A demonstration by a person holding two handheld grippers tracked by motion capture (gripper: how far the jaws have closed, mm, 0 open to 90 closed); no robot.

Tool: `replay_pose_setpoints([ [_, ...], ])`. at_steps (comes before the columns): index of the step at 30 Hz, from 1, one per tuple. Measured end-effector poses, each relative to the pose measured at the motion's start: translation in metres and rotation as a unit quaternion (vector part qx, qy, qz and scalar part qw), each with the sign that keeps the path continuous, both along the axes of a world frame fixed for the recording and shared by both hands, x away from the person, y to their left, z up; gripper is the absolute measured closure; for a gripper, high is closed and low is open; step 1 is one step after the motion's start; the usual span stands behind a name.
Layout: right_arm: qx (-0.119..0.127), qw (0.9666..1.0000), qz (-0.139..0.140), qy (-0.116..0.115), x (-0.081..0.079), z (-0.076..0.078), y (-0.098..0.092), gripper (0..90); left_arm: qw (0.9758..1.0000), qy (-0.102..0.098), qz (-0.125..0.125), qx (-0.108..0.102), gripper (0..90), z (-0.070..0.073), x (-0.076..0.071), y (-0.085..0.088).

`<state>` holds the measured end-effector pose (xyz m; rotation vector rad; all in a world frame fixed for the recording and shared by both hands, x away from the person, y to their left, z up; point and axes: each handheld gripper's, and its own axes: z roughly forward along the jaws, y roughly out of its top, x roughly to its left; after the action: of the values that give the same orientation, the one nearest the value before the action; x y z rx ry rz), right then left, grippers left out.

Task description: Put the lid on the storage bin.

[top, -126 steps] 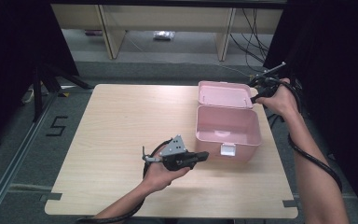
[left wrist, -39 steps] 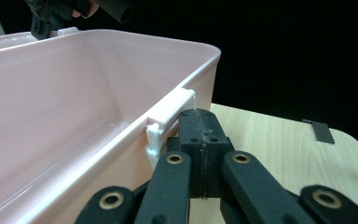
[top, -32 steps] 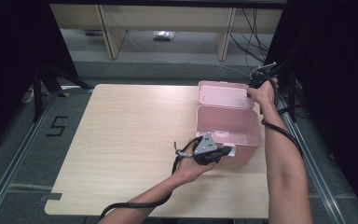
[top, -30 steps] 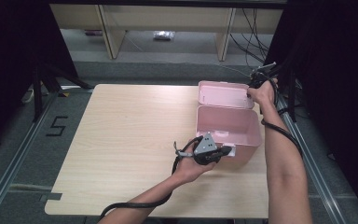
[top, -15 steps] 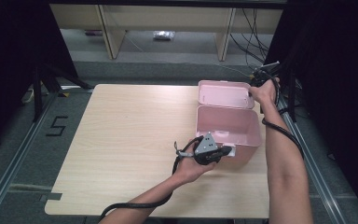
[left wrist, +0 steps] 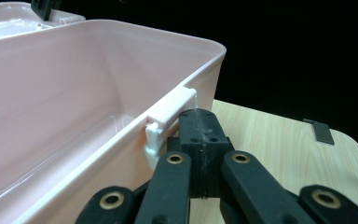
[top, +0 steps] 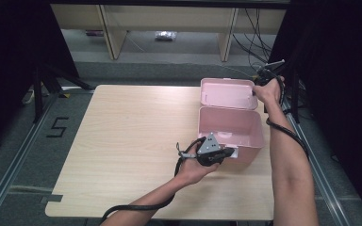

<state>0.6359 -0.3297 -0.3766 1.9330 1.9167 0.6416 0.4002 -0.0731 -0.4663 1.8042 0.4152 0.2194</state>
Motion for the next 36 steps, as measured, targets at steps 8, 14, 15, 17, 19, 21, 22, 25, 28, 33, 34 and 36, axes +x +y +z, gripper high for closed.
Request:
replay_pose_setpoints([
  [8,0.002,0.9999,0.003,-0.014,-0.003,0.007,0.000,88.4,1.0000,0.002,0.001,0.004,90.0,0.000,0.000,0.000],
  [14,0.004,0.9998,0.004,-0.020,-0.005,0.012,-0.001,88.7,1.0000,0.003,0.001,0.004,90.0,0.001,-0.001,0.000],
  [15,0.006,0.9998,0.003,-0.021,-0.005,0.013,-0.001,88.7,1.0000,0.004,0.001,0.004,90.0,0.001,-0.001,0.000],
  [17,0.017,0.9996,-0.006,-0.020,-0.007,0.016,0.001,88.8,1.0000,0.003,0.001,0.004,90.0,0.001,-0.001,-0.001],
  [19,0.009,0.9996,0.002,-0.025,-0.007,0.018,-0.001,88.9,1.0000,0.003,0.001,0.006,90.0,0.001,-0.001,-0.001],
  [21,0.009,0.9996,0.003,-0.027,-0.009,0.020,-0.002,89.0,1.0000,0.003,0.002,0.006,90.0,0.001,-0.001,-0.001],
  [22,0.021,0.9994,-0.010,-0.027,-0.010,0.021,0.000,89.0,1.0000,0.002,0.002,0.006,90.0,0.001,-0.001,-0.001],
  [25,0.020,0.9994,-0.006,-0.029,-0.011,0.024,0.000,89.1,1.0000,0.003,0.003,0.007,90.0,0.002,-0.001,-0.001],
  [28,0.012,0.9993,0.001,-0.036,-0.012,0.026,-0.002,89.1,1.0000,0.004,0.003,0.007,90.0,0.002,-0.001,-0.001],
  [33,0.016,0.9991,0.004,-0.039,-0.015,0.030,-0.003,89.3,0.9999,0.006,0.004,0.007,90.0,0.002,-0.001,-0.001],
  [34,0.015,0.9990,0.005,-0.041,-0.015,0.031,-0.003,89.3,0.9999,0.006,0.005,0.007,90.0,0.002,-0.001,-0.001],
  [36,0.019,0.9988,0.002,-0.045,-0.017,0.032,-0.002,89.4,0.9999,0.007,0.005,0.007,90.0,0.002,-0.001,-0.001],
])
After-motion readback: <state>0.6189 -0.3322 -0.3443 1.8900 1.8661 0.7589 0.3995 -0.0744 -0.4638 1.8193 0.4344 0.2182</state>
